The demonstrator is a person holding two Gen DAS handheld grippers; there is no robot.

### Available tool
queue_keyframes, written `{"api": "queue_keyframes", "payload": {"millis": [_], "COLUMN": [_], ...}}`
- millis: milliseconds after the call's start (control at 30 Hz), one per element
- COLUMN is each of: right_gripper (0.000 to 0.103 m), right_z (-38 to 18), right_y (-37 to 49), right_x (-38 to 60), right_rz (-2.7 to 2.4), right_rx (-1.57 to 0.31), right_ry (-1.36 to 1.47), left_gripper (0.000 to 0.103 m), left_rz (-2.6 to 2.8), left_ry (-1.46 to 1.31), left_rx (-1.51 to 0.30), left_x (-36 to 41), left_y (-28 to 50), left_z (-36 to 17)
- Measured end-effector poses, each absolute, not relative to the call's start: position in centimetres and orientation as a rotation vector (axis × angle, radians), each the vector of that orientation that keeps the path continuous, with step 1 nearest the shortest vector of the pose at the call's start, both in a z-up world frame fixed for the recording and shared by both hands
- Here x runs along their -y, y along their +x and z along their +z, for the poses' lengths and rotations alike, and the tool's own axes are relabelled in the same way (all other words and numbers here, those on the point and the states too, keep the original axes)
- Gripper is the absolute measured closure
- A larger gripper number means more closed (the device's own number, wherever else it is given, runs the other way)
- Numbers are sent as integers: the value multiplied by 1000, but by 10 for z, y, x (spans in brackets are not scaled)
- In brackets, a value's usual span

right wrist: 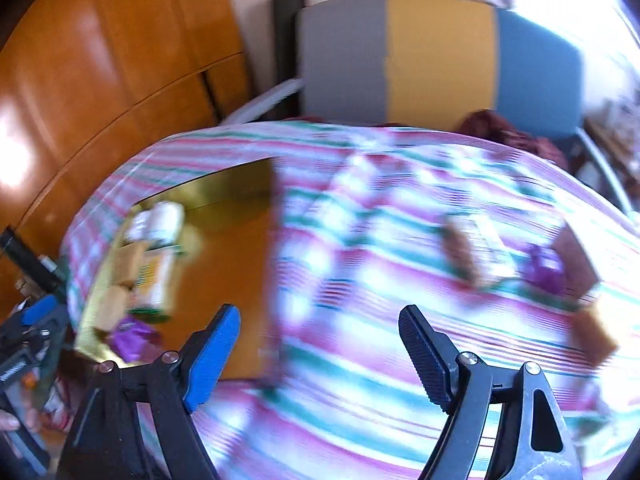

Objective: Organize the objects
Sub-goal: 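Move the left gripper to the items and grasp a purple snack packet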

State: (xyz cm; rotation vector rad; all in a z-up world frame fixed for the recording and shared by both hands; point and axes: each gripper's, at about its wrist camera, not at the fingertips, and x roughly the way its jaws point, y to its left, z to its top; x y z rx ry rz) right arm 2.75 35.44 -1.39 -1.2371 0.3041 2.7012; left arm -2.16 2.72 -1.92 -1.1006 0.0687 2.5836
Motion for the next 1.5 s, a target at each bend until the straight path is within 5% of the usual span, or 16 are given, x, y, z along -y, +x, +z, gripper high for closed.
{"api": "queue_keyframes", "payload": {"millis": [300, 533, 1500], "right_gripper": [18, 17, 14], "right_z": [-4, -12, -27], "right_y": [111, 192, 216], "right_x": [-494, -583, -599], "right_rz": [2372, 2054, 2032], "right_rx": [-426, -861, -1200], "right_ry": [-994, -641, -549], "left_gripper": [28, 28, 32], "left_rz": [2442, 2299, 1897], "left_ry": [-1070, -1034, -964], "left_rx": [-177, -274, -653], "left_x": [-90, -155, -382], "left_y": [-15, 1, 9], "left_z": [-16, -14, -43]}}
